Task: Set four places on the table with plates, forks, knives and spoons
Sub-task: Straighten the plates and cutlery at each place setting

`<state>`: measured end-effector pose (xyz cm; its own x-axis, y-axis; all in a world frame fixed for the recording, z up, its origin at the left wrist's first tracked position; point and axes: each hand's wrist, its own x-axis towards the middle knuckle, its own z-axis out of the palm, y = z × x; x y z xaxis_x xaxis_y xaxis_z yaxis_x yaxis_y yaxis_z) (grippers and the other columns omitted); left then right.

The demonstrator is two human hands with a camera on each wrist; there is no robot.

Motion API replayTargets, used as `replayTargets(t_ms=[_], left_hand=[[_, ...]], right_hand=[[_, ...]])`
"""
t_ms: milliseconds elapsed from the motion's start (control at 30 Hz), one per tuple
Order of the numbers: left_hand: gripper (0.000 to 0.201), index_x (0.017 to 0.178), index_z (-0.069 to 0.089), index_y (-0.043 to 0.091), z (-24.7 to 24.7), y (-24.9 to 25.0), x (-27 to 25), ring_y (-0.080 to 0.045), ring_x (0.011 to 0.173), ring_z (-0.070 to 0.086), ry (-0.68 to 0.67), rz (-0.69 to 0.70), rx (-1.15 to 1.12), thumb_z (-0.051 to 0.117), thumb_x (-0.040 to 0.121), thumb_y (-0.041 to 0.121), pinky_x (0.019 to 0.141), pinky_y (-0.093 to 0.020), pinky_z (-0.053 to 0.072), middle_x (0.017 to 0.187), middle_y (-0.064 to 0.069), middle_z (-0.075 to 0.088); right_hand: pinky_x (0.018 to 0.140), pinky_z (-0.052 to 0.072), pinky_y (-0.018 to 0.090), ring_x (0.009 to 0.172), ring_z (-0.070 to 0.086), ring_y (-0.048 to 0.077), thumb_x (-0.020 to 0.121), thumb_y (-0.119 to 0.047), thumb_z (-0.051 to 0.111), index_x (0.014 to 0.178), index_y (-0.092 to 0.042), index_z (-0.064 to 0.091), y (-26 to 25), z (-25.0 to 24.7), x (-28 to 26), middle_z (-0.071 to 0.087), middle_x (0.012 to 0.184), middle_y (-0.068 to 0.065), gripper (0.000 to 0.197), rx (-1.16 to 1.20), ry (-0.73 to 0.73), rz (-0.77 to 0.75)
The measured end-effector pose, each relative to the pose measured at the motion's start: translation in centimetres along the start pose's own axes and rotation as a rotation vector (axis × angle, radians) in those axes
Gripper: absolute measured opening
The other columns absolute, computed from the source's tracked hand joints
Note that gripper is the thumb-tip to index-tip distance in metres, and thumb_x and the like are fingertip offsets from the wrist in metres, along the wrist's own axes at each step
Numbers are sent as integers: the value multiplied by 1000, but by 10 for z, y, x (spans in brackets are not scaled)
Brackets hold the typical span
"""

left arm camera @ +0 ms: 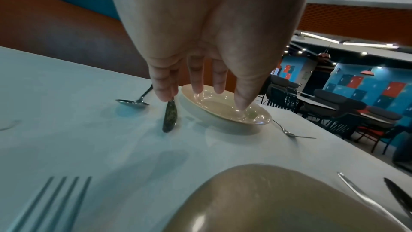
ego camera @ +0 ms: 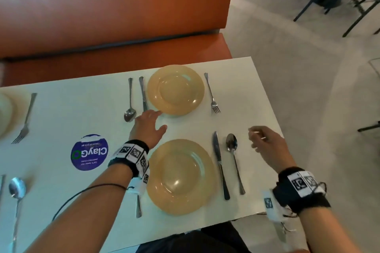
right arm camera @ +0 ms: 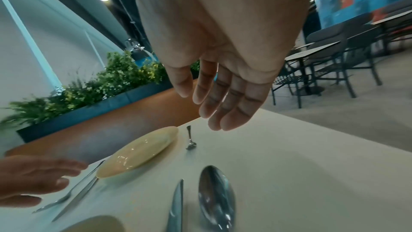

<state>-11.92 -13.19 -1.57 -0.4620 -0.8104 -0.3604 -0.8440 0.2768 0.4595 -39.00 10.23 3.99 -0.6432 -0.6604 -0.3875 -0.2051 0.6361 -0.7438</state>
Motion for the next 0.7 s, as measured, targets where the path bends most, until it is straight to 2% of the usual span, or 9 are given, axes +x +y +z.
replayTargets(t_ms=[67,167,267,367,433,533,700], left_hand=[[58,145,38,31,4,10,7,-29,140,28,0,-14,61,56,92,44,110,-46,35,155,-1,30],[61,148,30,35,13,22,20,-30,145,15,-10,-62,100,52,93,49,110,-49,35,159,1,19],[63,149,25,38,23,28,30,-34,146,9,-25,-97,156,47,93,55,113,-50,30,161,3,13],[62,149,24,42,30,34,36,-36,146,6,-19,-118,179,45,93,58,114,-51,29,161,4,11],[60,148,25,45,34,38,39,-36,147,5,-16,-130,176,44,93,58,114,-52,29,161,5,10],[56,146,28,47,39,41,42,-38,146,4,-1,-134,170,44,93,58,115,-53,27,161,5,10],[50,143,38,45,44,44,46,-34,148,5,15,-142,136,44,94,57,117,-50,23,160,5,16]], right_hand=[[70,53,30,73,68,17,94,-24,61,96,-27,67,-14,14,34,68,86,-3,8,4,-43,-35],[82,56,43,82,68,23,90,-27,62,94,-27,68,-27,33,90,67,81,-7,7,-78,-117,-84],[87,56,46,89,69,27,87,-29,60,92,-28,66,-40,49,134,68,83,-6,8,-129,-177,-58],[86,57,43,91,69,29,88,-28,56,92,-26,66,-46,62,166,73,93,2,11,-203,-201,-44],[85,54,36,94,66,27,90,-26,54,98,-22,68,-50,68,183,72,99,4,17,-283,-188,-38],[72,41,26,83,56,22,91,-26,55,104,-21,67,-54,75,201,65,95,0,18,-351,-185,2],[69,39,26,81,55,22,89,-29,58,102,-21,67,-51,85,218,64,94,-1,18,-408,-201,35]])
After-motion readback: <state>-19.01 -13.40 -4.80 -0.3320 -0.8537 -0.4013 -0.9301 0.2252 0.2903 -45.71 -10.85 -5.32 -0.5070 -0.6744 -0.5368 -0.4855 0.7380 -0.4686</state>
